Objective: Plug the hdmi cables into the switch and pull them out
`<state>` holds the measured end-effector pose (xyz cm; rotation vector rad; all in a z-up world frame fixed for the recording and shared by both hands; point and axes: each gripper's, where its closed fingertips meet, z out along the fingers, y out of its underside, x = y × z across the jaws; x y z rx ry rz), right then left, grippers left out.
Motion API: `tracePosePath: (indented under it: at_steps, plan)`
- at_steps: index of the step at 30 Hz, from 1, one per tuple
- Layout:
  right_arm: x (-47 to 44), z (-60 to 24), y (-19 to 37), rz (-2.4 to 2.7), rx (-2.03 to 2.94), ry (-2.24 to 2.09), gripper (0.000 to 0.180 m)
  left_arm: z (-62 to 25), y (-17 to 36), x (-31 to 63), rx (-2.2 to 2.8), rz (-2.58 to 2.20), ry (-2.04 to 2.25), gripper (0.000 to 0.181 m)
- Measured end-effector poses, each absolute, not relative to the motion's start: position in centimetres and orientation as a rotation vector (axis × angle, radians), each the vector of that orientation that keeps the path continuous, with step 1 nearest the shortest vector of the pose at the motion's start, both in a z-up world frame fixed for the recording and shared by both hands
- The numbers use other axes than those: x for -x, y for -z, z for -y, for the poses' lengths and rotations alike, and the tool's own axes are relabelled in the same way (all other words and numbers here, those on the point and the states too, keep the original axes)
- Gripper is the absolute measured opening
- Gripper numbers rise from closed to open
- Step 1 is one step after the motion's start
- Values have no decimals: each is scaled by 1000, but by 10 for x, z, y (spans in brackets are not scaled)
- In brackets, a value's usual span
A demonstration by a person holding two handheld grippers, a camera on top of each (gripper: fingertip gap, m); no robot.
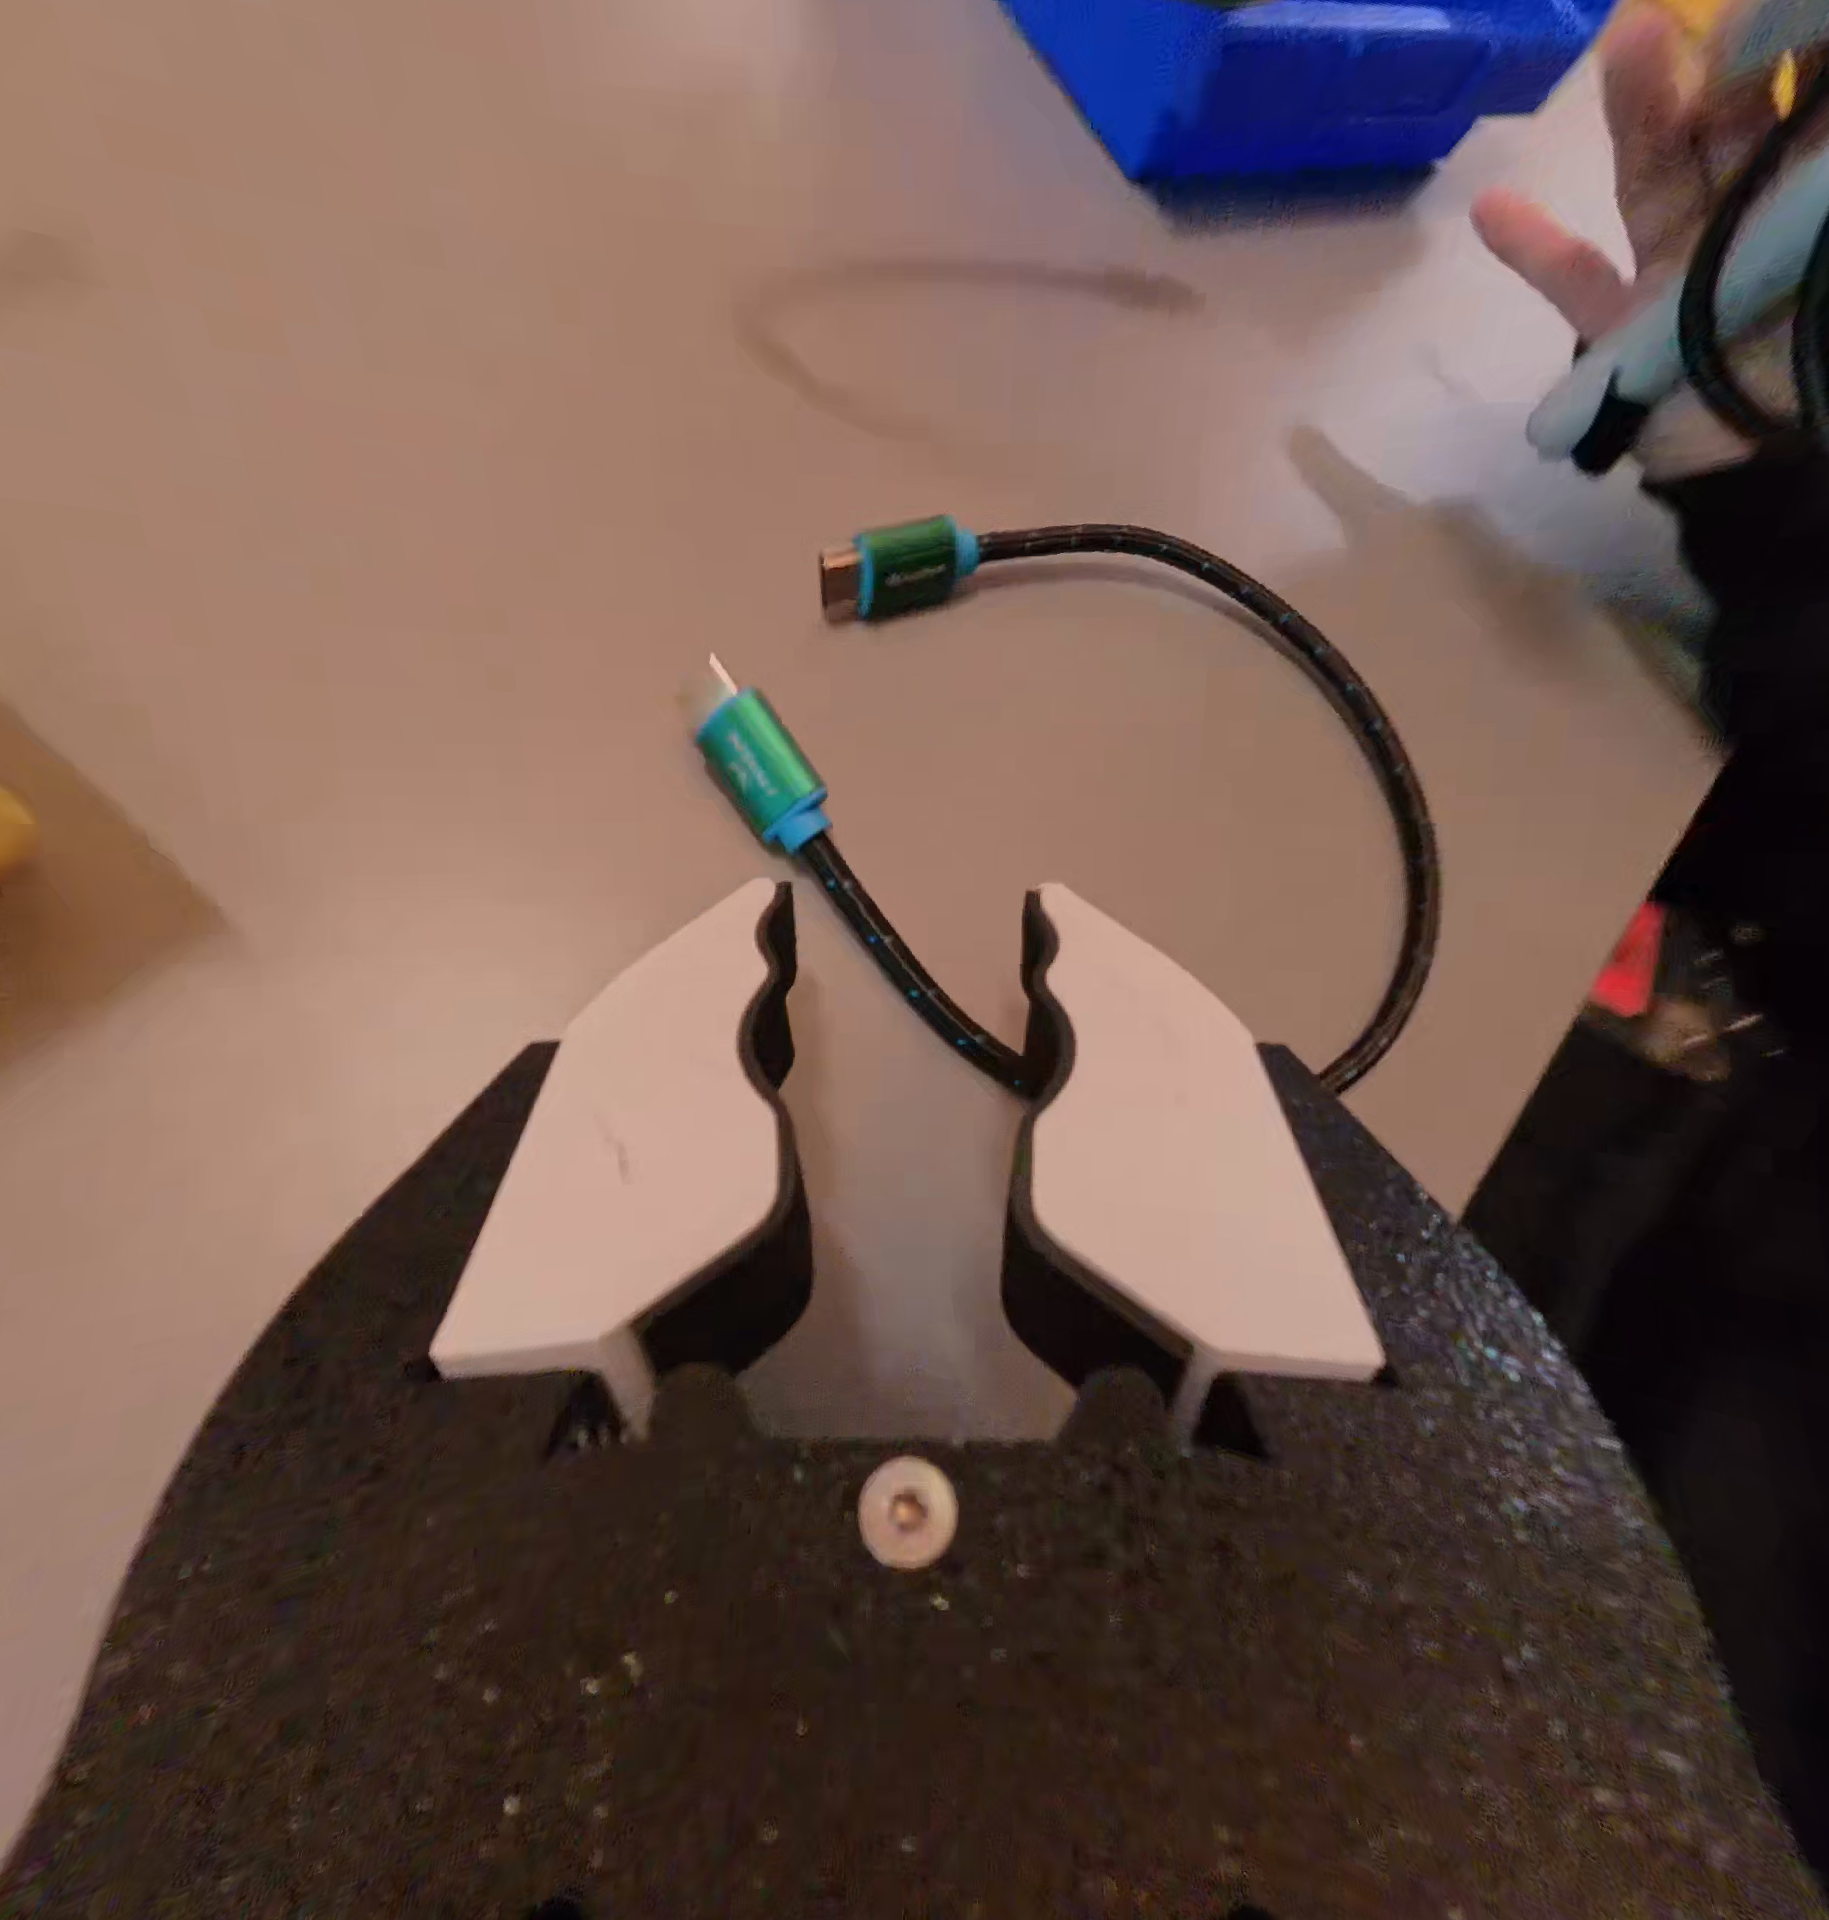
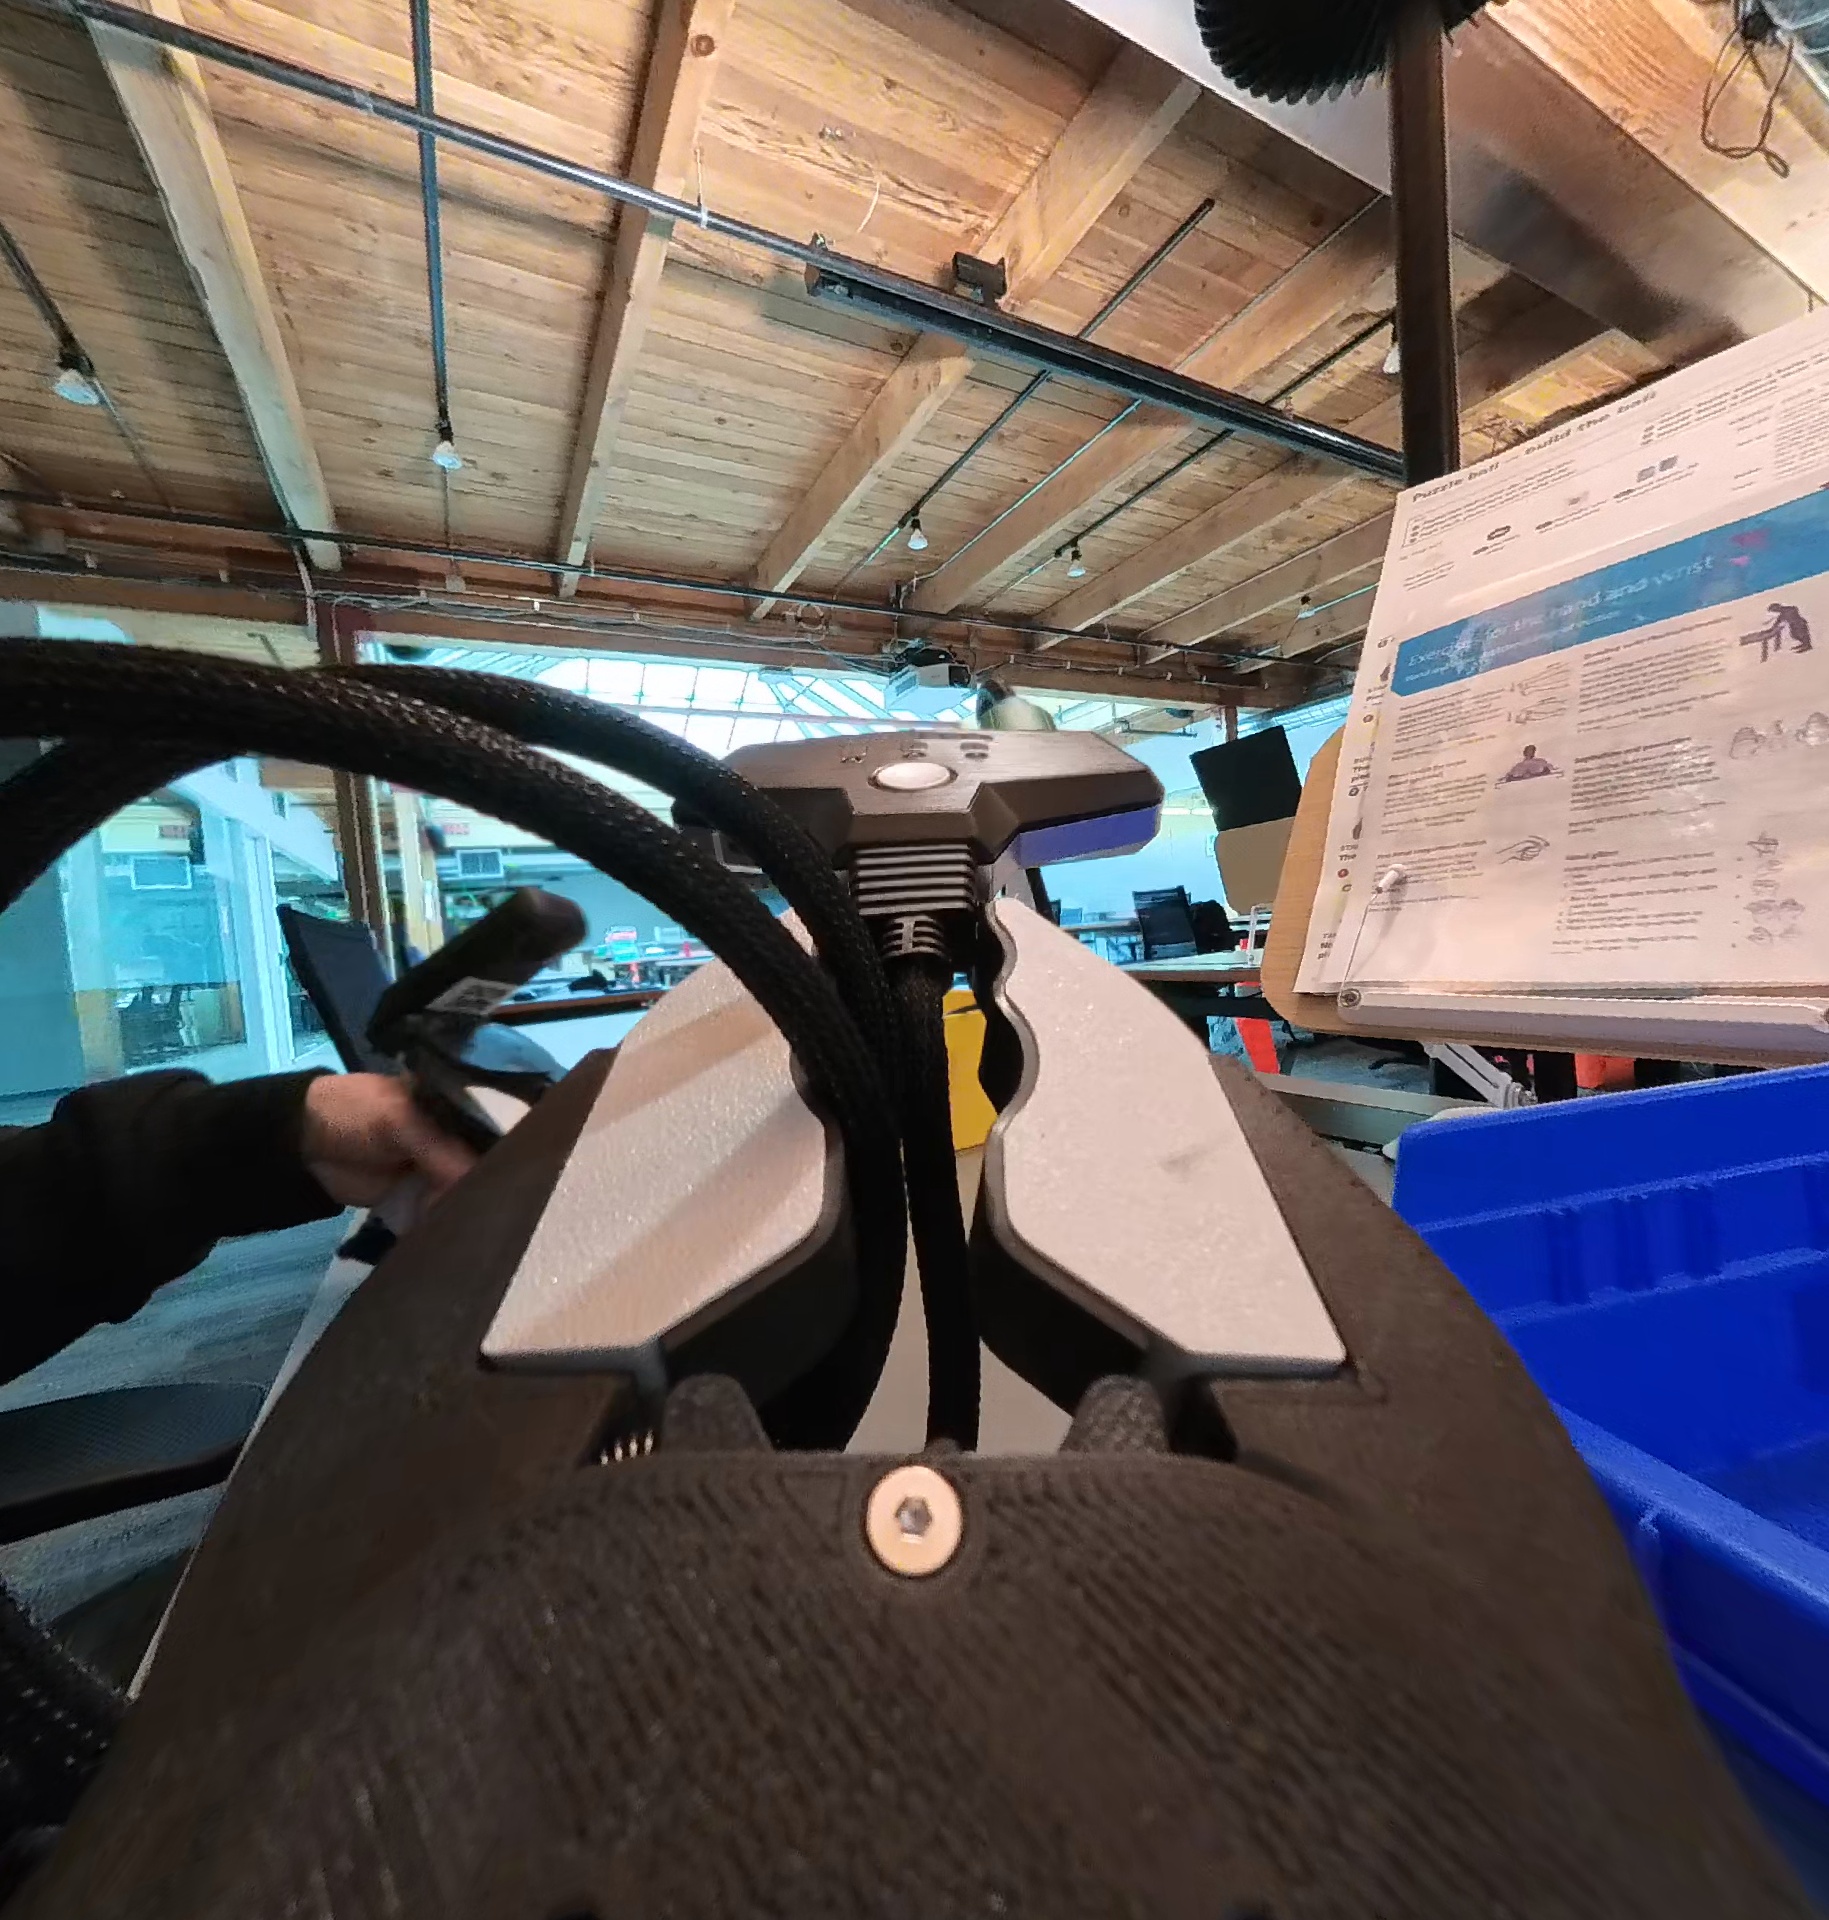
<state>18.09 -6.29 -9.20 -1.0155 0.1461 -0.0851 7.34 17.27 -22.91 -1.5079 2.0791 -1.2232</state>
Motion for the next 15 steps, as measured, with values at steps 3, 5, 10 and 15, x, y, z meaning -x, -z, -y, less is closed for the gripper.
tracePosePath:
  at_steps: [3, 5, 10, 15]
  plan:
    - [-180, 62, 92, -140, 1018, 81, 22, -176, 242, -80, 1747, -2073, 1260, 42]
    - [-180, 63, 92, -143, 1015, 80, 22, -174, 250, -81, 1812, -2119, 1225, 43]
    - [-179, 61, 92, -136, 1019, 74, 23, -170, 256, -87, 1879, -2177, 1118, 31]
    - [-179, 61, 93, -134, 1022, 72, 23, -167, 259, -95, 1970, -2222, 1183, 11]
